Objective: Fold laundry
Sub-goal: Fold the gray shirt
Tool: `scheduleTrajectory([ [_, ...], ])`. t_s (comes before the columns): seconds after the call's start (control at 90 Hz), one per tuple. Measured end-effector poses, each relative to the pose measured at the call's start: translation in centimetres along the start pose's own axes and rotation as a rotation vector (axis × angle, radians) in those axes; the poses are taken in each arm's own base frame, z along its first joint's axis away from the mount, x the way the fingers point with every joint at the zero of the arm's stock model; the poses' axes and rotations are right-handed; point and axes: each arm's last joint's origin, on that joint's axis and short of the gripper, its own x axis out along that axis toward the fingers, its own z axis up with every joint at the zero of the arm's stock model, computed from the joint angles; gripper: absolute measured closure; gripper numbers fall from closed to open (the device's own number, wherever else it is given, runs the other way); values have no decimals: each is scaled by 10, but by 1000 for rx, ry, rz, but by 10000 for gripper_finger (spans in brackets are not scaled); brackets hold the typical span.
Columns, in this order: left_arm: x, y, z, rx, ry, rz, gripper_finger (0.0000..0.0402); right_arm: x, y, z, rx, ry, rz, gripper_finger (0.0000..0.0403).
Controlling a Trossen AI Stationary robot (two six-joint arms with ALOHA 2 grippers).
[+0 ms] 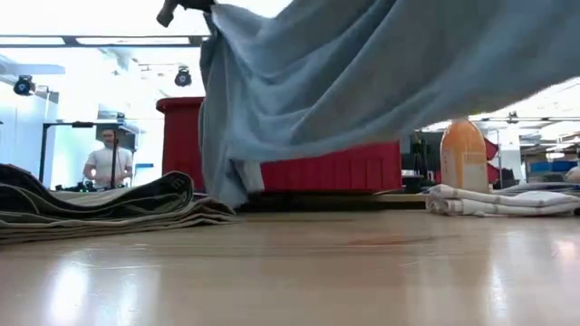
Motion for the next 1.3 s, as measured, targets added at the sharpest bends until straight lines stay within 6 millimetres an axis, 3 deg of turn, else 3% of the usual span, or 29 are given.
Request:
scheduleTrajectory([
  [0.167,-4,4,4,15,-77,119,401,-2,-14,-11,112,31,-179,403],
  [0.322,-3,2,7,-4,-131,130,401,4,-14,-3,86,-9,-160,403],
  [0.456,14,-10,2,-2,5,-137,401,11,-11,17,-18,-94,-64,403],
  [0.633,42,-25,-17,8,333,-563,401,20,-9,44,-166,-170,315,403],
  [0.711,48,-31,-24,26,454,-758,401,20,-11,46,-188,-162,381,403],
  [0.767,49,-32,-25,21,485,-803,401,20,-15,42,-198,-119,344,403],
  [0.911,47,-28,-18,32,341,-636,401,6,-38,28,-118,-32,66,403],
  [1.056,27,-15,1,-13,58,-271,401,-11,-59,19,30,-60,-159,403],
  [1.156,11,-10,11,-12,-87,-127,401,-16,-59,22,51,-92,-105,403],
  [1.3,2,-9,14,-1,-111,-140,401,-16,-42,33,-121,-110,228,403],
])
